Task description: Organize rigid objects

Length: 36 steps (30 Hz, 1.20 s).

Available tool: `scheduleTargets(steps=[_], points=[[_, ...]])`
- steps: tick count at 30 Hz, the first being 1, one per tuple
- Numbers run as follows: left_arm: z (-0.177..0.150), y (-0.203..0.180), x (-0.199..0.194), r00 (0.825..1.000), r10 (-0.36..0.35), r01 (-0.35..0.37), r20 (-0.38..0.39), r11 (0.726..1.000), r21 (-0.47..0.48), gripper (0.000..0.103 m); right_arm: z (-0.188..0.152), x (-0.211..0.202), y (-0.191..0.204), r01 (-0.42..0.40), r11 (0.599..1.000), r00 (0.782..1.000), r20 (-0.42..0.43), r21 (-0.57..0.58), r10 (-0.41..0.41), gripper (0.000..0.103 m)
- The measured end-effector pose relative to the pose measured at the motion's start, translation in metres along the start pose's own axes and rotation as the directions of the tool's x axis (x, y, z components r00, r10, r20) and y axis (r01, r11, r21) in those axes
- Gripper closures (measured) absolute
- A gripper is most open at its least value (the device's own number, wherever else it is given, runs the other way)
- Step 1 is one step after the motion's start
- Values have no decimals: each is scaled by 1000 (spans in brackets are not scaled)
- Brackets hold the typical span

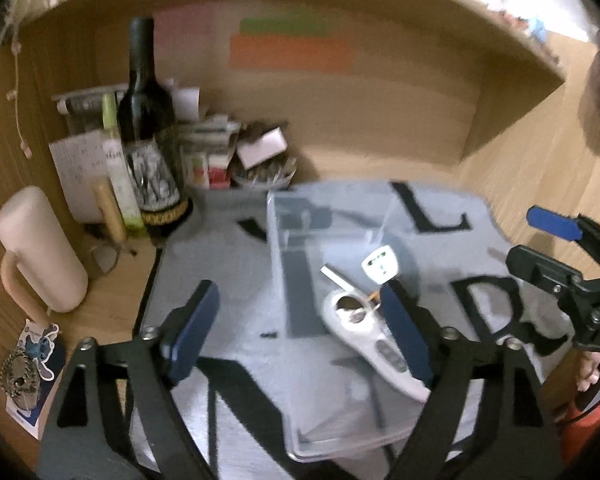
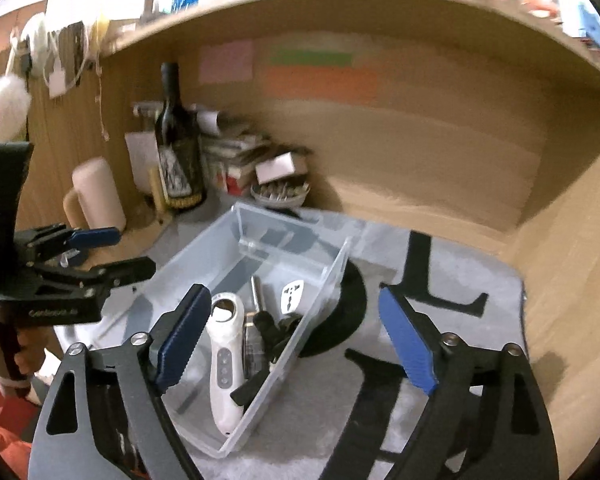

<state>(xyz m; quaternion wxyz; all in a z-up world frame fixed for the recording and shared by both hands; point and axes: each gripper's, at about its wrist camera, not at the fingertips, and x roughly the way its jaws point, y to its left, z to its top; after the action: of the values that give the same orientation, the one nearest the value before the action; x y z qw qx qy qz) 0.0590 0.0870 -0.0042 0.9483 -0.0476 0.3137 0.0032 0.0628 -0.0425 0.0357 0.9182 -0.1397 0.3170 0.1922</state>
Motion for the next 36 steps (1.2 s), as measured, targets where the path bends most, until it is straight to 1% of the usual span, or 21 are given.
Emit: scheduleTargets(steps=[2,5,7,9,12,18,24,36], points=[[1,-7,-10,999,4,-4,39,1000,7,13,0,-11,-3,12,1000,999,29,12,-12,16],[-1,-17,-27,994,6,-8,106,1000,20,7,-1,-28,-5,37,999,996,80,23,-39,6],[-2,-22,-36,989,5,-9,146,1000,27,5,-3,-38,-6,60,998,991,115,30,-63,0],[-3,-27,-44,984,4,-10,181,999,32,3,-5,-49,-5,83,996,985,151,32,-87,0],[-6,-30,-54,975,0,-6,221,1000,26,2,-8,-59,-5,97,995,978,181,38,-103,0],[-15,-40,-71,957,-7,-5,291,999,40,0,-17,-74,-5,105,992,968,222,67,-118,0],[-21,-46,-80,950,-26,12,312,999,44,0,-25,-81,-3,110,990,963,238,83,-127,0],[-26,-50,-83,946,-29,12,322,998,55,0,-30,-83,-6,109,988,963,234,106,-131,0]])
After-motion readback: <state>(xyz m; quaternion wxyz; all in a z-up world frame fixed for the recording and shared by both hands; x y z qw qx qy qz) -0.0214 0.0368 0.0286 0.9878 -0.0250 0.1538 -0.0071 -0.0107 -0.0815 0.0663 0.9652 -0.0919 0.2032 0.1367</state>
